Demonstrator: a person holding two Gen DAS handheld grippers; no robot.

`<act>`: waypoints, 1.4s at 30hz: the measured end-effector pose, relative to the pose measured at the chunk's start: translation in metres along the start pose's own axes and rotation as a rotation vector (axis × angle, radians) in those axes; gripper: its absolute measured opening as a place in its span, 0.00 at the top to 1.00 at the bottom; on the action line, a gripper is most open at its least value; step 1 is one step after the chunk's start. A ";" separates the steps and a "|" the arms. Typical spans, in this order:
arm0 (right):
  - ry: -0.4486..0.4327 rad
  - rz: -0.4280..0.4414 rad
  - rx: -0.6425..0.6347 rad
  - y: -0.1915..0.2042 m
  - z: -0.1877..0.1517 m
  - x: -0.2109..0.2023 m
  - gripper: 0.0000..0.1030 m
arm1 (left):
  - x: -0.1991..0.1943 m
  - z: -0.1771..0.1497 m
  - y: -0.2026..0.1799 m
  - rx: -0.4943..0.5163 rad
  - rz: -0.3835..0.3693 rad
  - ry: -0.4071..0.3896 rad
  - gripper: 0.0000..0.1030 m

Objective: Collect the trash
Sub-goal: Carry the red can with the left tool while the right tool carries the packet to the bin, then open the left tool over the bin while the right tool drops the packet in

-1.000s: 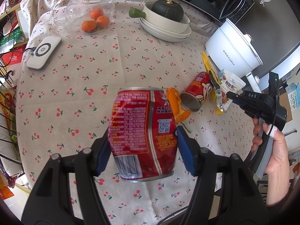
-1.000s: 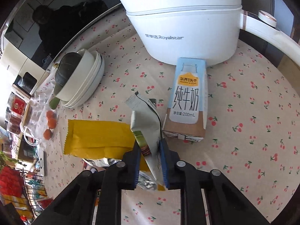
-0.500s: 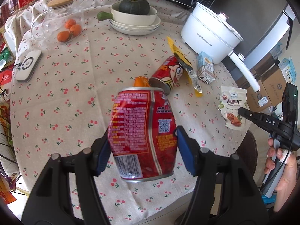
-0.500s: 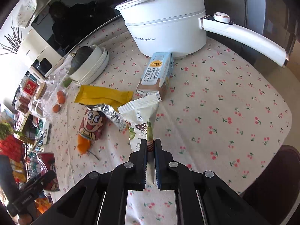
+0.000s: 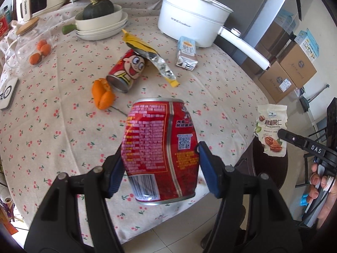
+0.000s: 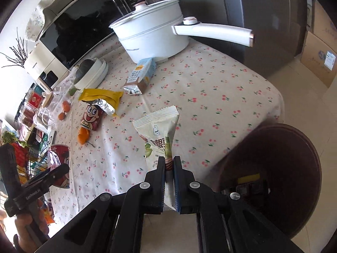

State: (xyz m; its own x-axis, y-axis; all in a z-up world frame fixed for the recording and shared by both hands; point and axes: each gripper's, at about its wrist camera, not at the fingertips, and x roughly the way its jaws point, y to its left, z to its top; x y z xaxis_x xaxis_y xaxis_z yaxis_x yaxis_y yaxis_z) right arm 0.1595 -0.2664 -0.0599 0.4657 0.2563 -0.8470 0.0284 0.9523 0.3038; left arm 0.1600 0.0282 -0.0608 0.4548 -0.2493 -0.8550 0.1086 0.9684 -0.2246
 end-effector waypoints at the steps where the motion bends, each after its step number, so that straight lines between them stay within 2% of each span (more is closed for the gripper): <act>1: -0.008 -0.001 0.011 -0.008 -0.001 -0.005 0.92 | 0.002 0.000 -0.007 0.012 -0.003 0.002 0.36; 5: -0.046 -0.015 0.030 -0.035 -0.007 -0.026 0.92 | 0.013 0.001 -0.034 0.049 -0.021 0.016 0.36; 18: -0.044 -0.093 0.167 -0.150 -0.036 -0.061 0.92 | 0.057 -0.016 -0.155 0.222 -0.130 0.080 0.36; 26: -0.018 -0.139 0.200 -0.189 -0.056 -0.069 0.92 | 0.095 -0.037 -0.228 0.329 -0.201 0.134 0.36; 33: 0.002 -0.162 0.210 -0.207 -0.066 -0.072 0.92 | 0.108 -0.046 -0.250 0.364 -0.246 0.133 0.36; 34: 0.003 -0.163 0.211 -0.208 -0.066 -0.072 0.92 | 0.107 -0.046 -0.251 0.367 -0.252 0.127 0.31; 37: 0.004 -0.163 0.215 -0.211 -0.068 -0.073 0.92 | 0.100 -0.043 -0.252 0.381 -0.208 0.074 0.10; 42: 0.003 -0.160 0.211 -0.211 -0.068 -0.073 0.92 | 0.088 -0.039 -0.246 0.426 -0.151 0.021 0.03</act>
State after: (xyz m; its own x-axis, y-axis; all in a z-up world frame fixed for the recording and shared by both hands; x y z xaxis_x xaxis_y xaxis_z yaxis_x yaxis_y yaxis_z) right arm 0.0590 -0.4748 -0.0917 0.4377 0.1059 -0.8929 0.2856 0.9252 0.2498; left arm 0.1392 -0.2319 -0.0992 0.3884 -0.3841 -0.8376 0.5286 0.8374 -0.1389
